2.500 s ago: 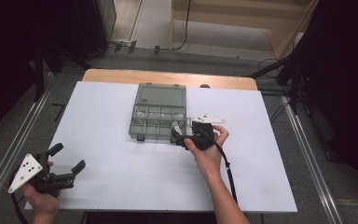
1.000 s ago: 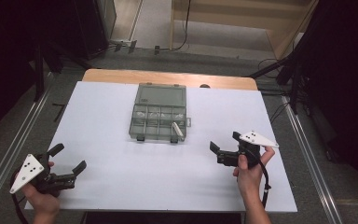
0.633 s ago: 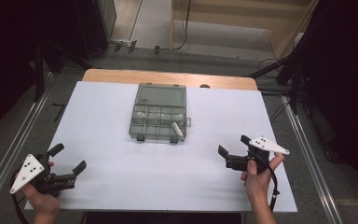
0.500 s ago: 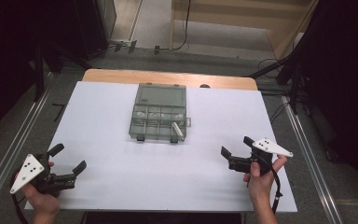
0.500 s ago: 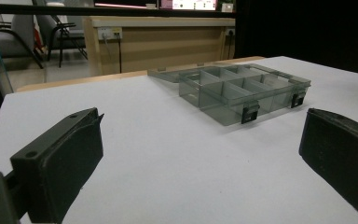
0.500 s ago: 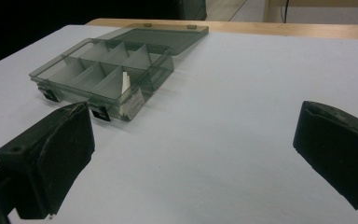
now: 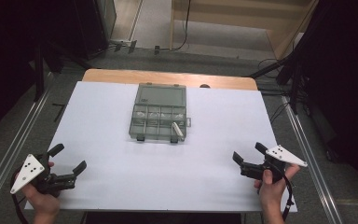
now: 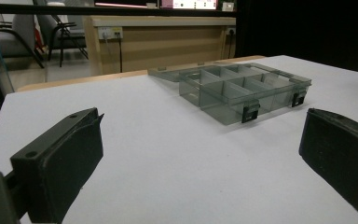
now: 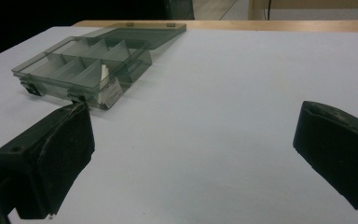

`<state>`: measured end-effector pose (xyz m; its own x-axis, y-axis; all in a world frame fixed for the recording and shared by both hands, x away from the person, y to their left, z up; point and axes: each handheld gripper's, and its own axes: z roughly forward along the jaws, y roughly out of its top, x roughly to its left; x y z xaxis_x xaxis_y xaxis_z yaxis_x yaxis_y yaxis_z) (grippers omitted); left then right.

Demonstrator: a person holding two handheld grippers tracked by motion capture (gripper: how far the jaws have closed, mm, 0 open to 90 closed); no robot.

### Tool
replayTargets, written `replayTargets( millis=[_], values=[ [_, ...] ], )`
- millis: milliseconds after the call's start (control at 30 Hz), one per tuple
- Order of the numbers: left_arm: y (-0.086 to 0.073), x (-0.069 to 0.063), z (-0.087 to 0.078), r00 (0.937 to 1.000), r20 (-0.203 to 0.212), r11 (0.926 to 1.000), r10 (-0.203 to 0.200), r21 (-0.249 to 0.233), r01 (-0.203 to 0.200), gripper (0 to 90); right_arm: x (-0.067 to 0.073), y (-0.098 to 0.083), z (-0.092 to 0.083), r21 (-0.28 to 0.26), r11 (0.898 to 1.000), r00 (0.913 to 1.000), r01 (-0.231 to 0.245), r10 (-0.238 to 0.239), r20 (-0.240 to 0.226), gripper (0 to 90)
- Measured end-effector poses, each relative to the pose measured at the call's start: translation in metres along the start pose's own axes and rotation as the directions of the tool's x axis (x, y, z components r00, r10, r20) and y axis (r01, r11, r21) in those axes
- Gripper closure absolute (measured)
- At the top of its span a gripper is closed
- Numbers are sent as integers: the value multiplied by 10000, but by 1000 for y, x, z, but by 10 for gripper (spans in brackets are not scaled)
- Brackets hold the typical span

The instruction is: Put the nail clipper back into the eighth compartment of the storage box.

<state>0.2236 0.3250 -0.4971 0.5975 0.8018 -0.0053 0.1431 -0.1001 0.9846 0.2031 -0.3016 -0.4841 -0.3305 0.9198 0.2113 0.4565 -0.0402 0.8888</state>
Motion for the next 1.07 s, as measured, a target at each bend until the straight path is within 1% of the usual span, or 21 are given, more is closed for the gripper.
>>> replayTargets(
  millis=[300, 567, 700, 833, 900, 1000, 1067],
  values=[
    [0, 0, 0, 10000, 4, 10000, -4, 24, 4, 0, -14, -12, -15, -203, 9998, 9999, -9, 11, 123, 0],
    [0, 0, 0, 10000, 18, 10000, 9, 33, -9, 0, -22, -22, -24, -247, 9997, 9999, 27, -23, 164, 0],
    [0, 0, -1, 10000, 26, 10000, 10, 37, -10, 0, -26, -25, -31, -493, 9987, 9997, 115, -105, 207, 0],
    [0, 0, 0, 10000, 54, 10000, 31, 22, -31, 0, -34, -29, -41, -1028, 9946, 9996, 122, -97, 249, 0],
    [0, 0, 0, 10000, 69, 10000, 36, 21, -36, 0, -38, -31, -44, -1188, 9929, 9998, 19, 4, 199, 0],
    [0, 0, 0, 10000, 72, 10000, 37, 22, -37, 0, -42, -33, -46, -1276, 9918, 9996, -96, 132, 267, 0],
    [0, 0, 1, 10000, 44, 10000, 32, 29, -32, 0, -45, -33, -45, -1277, 9916, 9996, -215, 237, 159, 0]
  ],
)
